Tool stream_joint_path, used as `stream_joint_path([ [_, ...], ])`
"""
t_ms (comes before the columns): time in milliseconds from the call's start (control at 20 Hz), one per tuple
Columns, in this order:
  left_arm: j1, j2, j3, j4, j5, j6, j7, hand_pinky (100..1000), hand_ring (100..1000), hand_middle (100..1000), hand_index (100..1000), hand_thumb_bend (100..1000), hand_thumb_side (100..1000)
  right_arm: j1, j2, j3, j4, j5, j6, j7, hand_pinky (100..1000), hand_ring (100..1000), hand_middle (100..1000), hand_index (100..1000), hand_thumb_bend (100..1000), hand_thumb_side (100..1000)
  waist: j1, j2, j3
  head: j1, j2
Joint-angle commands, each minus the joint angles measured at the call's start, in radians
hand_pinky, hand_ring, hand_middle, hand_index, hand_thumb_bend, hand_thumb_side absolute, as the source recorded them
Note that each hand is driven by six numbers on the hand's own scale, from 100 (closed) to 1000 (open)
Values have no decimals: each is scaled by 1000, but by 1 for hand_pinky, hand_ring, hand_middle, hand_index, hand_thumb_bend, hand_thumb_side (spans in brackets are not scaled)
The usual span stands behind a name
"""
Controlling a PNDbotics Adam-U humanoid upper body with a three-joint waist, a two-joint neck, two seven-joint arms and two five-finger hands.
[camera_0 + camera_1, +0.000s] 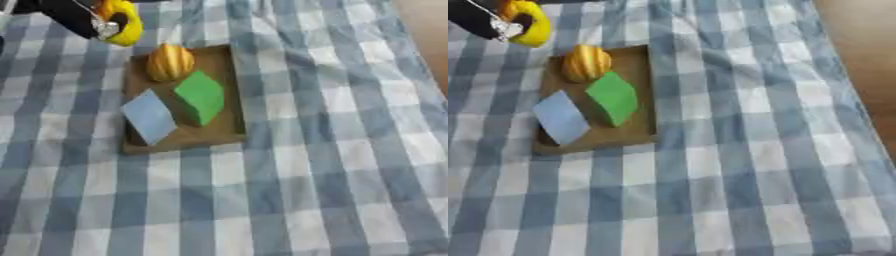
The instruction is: Pick up objects on the table and place them in the box.
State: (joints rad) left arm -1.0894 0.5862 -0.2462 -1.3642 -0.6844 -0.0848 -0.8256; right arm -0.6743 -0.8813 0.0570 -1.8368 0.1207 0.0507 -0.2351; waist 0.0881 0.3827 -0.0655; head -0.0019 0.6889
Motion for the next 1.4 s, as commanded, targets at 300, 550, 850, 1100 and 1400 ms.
stream_joint_path([
  [300,-7,-41,-13,127,-74,-1,12,713,676,594,586,100,268,-21,-16,-8,-15,-8,-2,2,827,726,671,828,100,853,-9,-18,-8,3,-25],
  [550,-4,-53,-18,161,-100,-19,23,735,700,615,630,100,261,-22,-13,-8,-16,-9,-2,1,827,726,671,827,100,853,-12,-16,-8,4,-26],
  [850,-2,-45,-20,129,-103,-42,6,879,860,806,919,382,464,-21,-13,-8,-13,-9,-3,1,826,726,671,827,100,853,-13,-19,-4,5,-15],
  [1100,-7,-24,5,39,-154,-43,50,982,1000,931,1000,1000,831,-20,-13,-6,-9,-9,-3,2,826,725,671,827,100,851,-14,-27,3,2,-11],
  [1400,1,-16,20,15,-218,-33,125,976,1000,925,991,829,727,-21,-12,-5,-5,-11,-3,2,825,725,671,826,100,849,-16,-39,6,-8,-10],
])
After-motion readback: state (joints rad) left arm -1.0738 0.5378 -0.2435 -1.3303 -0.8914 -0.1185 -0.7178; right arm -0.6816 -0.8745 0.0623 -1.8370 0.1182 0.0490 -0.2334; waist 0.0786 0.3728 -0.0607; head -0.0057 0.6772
